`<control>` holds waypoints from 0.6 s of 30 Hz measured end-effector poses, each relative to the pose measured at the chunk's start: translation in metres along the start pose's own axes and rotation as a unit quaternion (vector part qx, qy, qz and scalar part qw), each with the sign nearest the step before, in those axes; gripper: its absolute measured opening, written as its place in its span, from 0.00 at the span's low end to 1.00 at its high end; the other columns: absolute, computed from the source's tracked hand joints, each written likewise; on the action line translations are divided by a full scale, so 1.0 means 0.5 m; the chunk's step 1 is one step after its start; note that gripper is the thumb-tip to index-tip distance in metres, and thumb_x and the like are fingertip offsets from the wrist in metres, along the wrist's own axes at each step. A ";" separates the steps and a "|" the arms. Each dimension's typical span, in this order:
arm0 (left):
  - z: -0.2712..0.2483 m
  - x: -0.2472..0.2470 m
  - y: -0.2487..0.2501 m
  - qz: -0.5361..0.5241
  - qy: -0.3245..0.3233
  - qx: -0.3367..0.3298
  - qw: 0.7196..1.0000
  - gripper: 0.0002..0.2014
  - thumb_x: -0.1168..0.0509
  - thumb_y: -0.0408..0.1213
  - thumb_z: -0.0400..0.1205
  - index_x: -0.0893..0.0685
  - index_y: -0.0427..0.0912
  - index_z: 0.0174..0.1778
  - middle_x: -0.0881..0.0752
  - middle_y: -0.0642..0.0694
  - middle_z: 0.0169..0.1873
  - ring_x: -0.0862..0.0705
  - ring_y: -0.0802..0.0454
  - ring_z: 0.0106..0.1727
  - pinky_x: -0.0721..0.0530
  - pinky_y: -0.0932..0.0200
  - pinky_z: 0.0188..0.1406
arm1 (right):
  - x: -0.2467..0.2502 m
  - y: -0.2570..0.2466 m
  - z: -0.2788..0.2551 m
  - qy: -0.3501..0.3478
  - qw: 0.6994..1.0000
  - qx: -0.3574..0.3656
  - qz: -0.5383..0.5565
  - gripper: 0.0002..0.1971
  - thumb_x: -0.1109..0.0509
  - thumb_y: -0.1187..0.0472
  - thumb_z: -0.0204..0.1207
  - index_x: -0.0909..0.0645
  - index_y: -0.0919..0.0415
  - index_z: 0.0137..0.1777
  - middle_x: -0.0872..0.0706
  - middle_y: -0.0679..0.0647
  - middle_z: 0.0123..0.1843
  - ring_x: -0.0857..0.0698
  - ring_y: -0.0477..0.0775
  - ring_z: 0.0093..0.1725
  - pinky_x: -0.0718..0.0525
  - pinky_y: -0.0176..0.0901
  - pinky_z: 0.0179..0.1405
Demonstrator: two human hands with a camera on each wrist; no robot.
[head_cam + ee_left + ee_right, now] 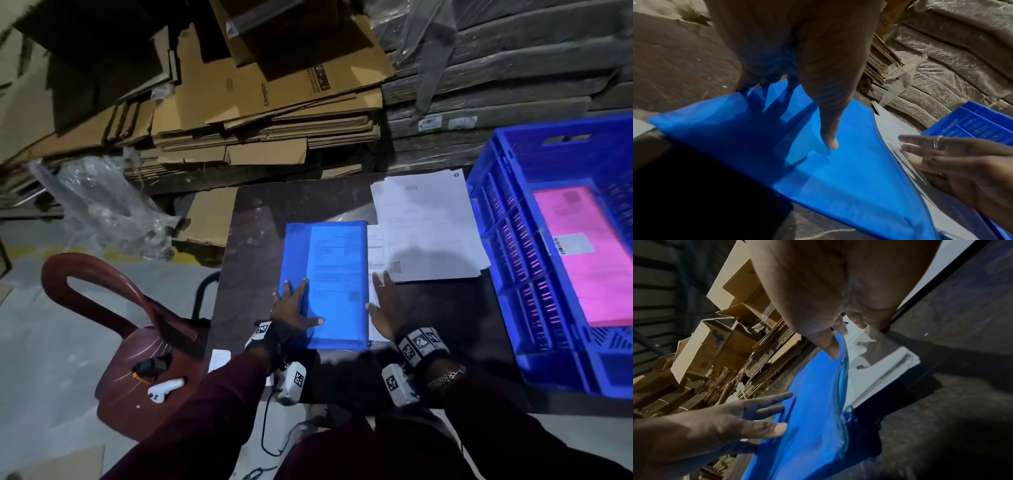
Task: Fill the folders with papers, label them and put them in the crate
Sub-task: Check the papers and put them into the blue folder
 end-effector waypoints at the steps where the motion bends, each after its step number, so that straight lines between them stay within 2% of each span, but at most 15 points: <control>1: -0.001 0.002 -0.003 -0.004 0.002 -0.011 1.000 0.57 0.22 0.60 0.68 0.52 0.59 0.86 0.56 0.32 0.85 0.59 0.31 0.85 0.56 0.39 0.83 | 0.000 -0.012 -0.001 -0.001 1.000 0.018 0.012 0.36 0.37 0.66 0.84 0.52 0.64 0.86 0.58 0.64 0.88 0.52 0.63 0.87 0.51 0.45 0.82; 4: -0.005 0.007 -0.016 -0.034 0.000 -0.024 0.999 0.57 0.20 0.58 0.67 0.50 0.61 0.85 0.55 0.33 0.85 0.58 0.34 0.85 0.53 0.40 0.84 | -0.011 -0.049 -0.005 -0.018 0.998 0.061 0.023 0.36 0.37 0.68 0.84 0.52 0.66 0.86 0.60 0.65 0.87 0.56 0.62 0.87 0.55 0.40 0.80; 7: -0.010 0.012 -0.029 -0.049 0.000 -0.020 0.999 0.56 0.19 0.56 0.66 0.49 0.62 0.85 0.54 0.36 0.85 0.54 0.36 0.86 0.47 0.41 0.84 | -0.044 -0.069 0.008 -0.021 0.997 0.053 0.056 0.37 0.35 0.63 0.85 0.55 0.64 0.86 0.64 0.63 0.87 0.59 0.58 0.87 0.54 0.46 0.84; 9: -0.013 0.018 -0.026 -0.055 0.001 -0.018 0.998 0.56 0.19 0.55 0.67 0.48 0.60 0.85 0.53 0.35 0.85 0.54 0.37 0.86 0.46 0.41 0.84 | -0.064 -0.078 0.017 -0.021 0.997 0.043 0.058 0.39 0.34 0.60 0.85 0.56 0.62 0.87 0.65 0.63 0.87 0.59 0.56 0.87 0.51 0.42 0.82; 10: -0.013 0.020 -0.024 -0.056 0.002 -0.020 0.998 0.56 0.19 0.54 0.67 0.48 0.59 0.85 0.53 0.35 0.85 0.54 0.37 0.86 0.46 0.41 0.84 | -0.073 -0.079 0.022 -0.021 0.998 0.041 0.051 0.40 0.33 0.58 0.84 0.56 0.62 0.87 0.65 0.63 0.87 0.59 0.56 0.87 0.49 0.45 0.83; 13: -0.005 0.022 -0.035 -0.060 0.002 -0.024 0.998 0.56 0.18 0.50 0.67 0.48 0.59 0.85 0.54 0.33 0.85 0.54 0.38 0.86 0.45 0.44 0.84 | -0.086 -0.066 0.032 0.011 0.999 0.035 -0.021 0.44 0.32 0.51 0.82 0.56 0.59 0.87 0.62 0.64 0.87 0.58 0.62 0.87 0.44 0.63 0.83; 15: 0.000 0.022 -0.051 -0.059 0.005 -0.019 0.998 0.56 0.17 0.47 0.67 0.47 0.58 0.85 0.55 0.31 0.84 0.53 0.38 0.86 0.41 0.48 0.83 | -0.088 -0.054 0.025 0.030 0.997 0.021 -0.070 0.45 0.32 0.46 0.81 0.58 0.57 0.87 0.61 0.63 0.88 0.57 0.63 0.87 0.49 0.65 0.84; 18: 0.003 0.030 -0.067 -0.073 0.016 -0.002 0.997 0.55 0.16 0.44 0.66 0.42 0.51 0.85 0.45 0.31 0.82 0.41 0.38 0.83 0.34 0.53 0.78 | -0.100 -0.037 0.017 0.026 0.998 0.003 -0.065 0.50 0.29 0.43 0.77 0.58 0.57 0.87 0.57 0.62 0.88 0.54 0.61 0.87 0.52 0.63 0.84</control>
Point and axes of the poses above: each hand's wrist, its own z-axis towards the middle knuckle, its own x-axis out of the back of the hand, y = z × x, the point moved 6 cm from there along z, towards the middle knuckle
